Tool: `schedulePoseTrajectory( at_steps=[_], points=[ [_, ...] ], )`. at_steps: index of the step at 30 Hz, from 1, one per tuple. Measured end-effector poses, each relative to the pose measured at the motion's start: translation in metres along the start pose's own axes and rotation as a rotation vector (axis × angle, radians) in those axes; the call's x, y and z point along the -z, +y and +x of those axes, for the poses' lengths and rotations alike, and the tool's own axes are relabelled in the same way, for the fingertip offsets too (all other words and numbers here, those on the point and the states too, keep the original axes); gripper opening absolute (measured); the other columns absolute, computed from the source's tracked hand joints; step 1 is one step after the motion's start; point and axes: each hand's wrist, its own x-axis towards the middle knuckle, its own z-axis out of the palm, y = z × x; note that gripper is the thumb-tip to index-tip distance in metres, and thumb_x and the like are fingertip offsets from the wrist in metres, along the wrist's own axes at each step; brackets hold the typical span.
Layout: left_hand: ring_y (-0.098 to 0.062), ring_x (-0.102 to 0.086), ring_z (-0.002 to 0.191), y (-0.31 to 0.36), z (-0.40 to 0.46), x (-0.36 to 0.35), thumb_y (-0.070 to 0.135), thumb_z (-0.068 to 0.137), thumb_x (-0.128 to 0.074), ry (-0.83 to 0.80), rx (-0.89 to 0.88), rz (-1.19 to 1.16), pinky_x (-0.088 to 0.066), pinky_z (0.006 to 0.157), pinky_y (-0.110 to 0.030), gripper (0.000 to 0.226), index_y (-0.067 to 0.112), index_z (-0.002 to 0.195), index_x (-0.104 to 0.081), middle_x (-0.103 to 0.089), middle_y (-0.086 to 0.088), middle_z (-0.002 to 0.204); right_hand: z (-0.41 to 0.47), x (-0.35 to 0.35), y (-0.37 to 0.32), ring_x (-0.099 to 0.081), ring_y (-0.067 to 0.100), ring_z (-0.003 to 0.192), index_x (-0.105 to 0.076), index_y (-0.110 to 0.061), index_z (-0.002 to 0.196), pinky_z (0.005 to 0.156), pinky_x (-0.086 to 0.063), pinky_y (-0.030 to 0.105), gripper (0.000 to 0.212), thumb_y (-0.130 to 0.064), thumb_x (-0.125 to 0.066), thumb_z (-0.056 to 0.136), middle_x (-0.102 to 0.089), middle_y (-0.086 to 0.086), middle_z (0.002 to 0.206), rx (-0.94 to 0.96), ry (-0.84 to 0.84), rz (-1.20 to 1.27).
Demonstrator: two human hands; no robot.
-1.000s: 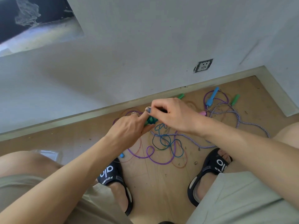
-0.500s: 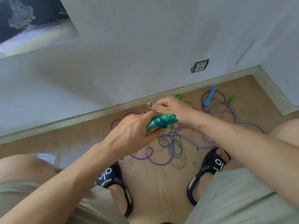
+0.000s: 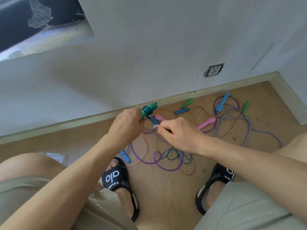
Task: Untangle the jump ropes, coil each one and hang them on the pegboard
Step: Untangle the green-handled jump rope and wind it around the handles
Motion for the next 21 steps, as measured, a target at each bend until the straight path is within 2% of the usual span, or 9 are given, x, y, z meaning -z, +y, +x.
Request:
schedulePoseTrajectory(
  at_steps=[2,5,7,10,12,14,16,19,21],
  points=[
    [-0.039,-0.06,0.075,-0.004,0.0,-0.003,0.023,0.096,-0.051,-0.015,-0.039,0.119,-0.048,0.061,-0.039,0.014,0.009,0.093,-0.052,-0.063,-0.015,0.085,0.001,0.006,-0.001,-0.033,0.015,0.048,-0.033,-0.018,0.055,0.049,-0.025,0.027,0.052,-0.036,-0.051,0.1,-0.031,-0.004,0.047,0.082,0.073,-0.005],
    [-0.037,-0.064,0.081,0.004,-0.008,-0.01,0.022,0.098,-0.049,-0.049,-0.143,0.25,-0.044,0.061,-0.038,0.015,0.01,0.104,-0.054,-0.066,-0.012,0.093,0.01,0.019,-0.002,-0.032,0.015,0.05,-0.037,-0.016,0.057,0.05,-0.025,0.032,0.05,-0.037,-0.053,0.099,-0.032,-0.003,0.048,0.15,0.119,0.021],
    [-0.032,-0.064,0.077,0.017,-0.017,-0.018,0.021,0.098,-0.046,-0.09,-0.25,0.319,-0.046,0.061,-0.038,0.017,0.011,0.111,-0.053,-0.065,-0.007,0.091,0.014,0.027,-0.003,-0.032,0.014,0.05,-0.035,-0.017,0.056,0.05,-0.024,0.03,0.051,-0.037,-0.054,0.1,-0.033,-0.002,0.048,0.187,0.131,0.011],
    [-0.027,-0.056,0.068,0.037,-0.028,-0.02,0.026,0.101,-0.044,-0.139,-0.393,0.369,-0.04,0.058,-0.036,0.017,0.013,0.108,-0.051,-0.057,-0.001,0.082,0.02,0.036,0.001,-0.035,0.018,0.049,-0.037,-0.014,0.056,0.048,-0.026,0.029,0.054,-0.04,-0.055,0.099,-0.04,0.0,0.047,0.169,0.133,-0.013],
    [-0.03,-0.061,0.073,0.046,-0.034,-0.013,0.034,0.101,-0.045,-0.14,-0.461,0.346,-0.041,0.059,-0.036,0.022,0.014,0.107,-0.051,-0.061,-0.004,0.087,0.024,0.04,0.008,-0.037,0.017,0.046,-0.039,-0.014,0.054,0.048,-0.029,0.03,0.055,-0.041,-0.055,0.099,-0.044,-0.001,0.045,0.123,0.122,0.02],
    [-0.034,-0.062,0.074,0.052,-0.039,-0.006,0.036,0.098,-0.05,-0.113,-0.516,0.288,-0.044,0.061,-0.038,0.022,0.015,0.105,-0.052,-0.063,-0.005,0.087,0.028,0.044,0.017,-0.035,0.011,0.042,-0.034,-0.02,0.051,0.046,-0.024,0.021,0.056,-0.04,-0.057,0.099,-0.039,-0.007,0.041,0.053,0.123,0.074],
    [-0.038,-0.06,0.065,0.057,-0.044,0.001,0.031,0.091,-0.061,-0.062,-0.57,0.182,-0.044,0.054,-0.038,0.02,0.014,0.093,-0.051,-0.062,-0.008,0.077,0.029,0.045,0.022,-0.034,0.007,0.041,-0.035,-0.019,0.051,0.045,-0.025,0.019,0.057,-0.04,-0.058,0.098,-0.034,-0.009,0.041,-0.011,0.084,0.14],
    [-0.034,-0.055,0.049,0.056,-0.045,0.007,0.024,0.077,-0.074,0.047,-0.612,0.075,-0.044,0.043,-0.036,0.032,0.017,0.077,-0.043,-0.057,-0.005,0.061,0.029,0.038,0.024,-0.033,0.008,0.047,-0.045,-0.011,0.053,0.047,-0.025,0.021,0.056,-0.043,-0.057,0.098,-0.037,-0.004,0.048,-0.082,-0.013,0.19],
    [-0.032,-0.059,0.054,0.054,-0.043,0.014,0.026,0.076,-0.074,0.089,-0.57,-0.028,-0.047,0.047,-0.037,0.024,0.012,0.084,-0.056,-0.061,-0.004,0.064,0.027,0.029,0.026,-0.038,0.01,0.05,-0.049,-0.014,0.05,0.051,-0.029,0.026,0.057,-0.045,-0.055,0.098,-0.043,-0.002,0.05,-0.146,-0.07,0.27]
  ],
)
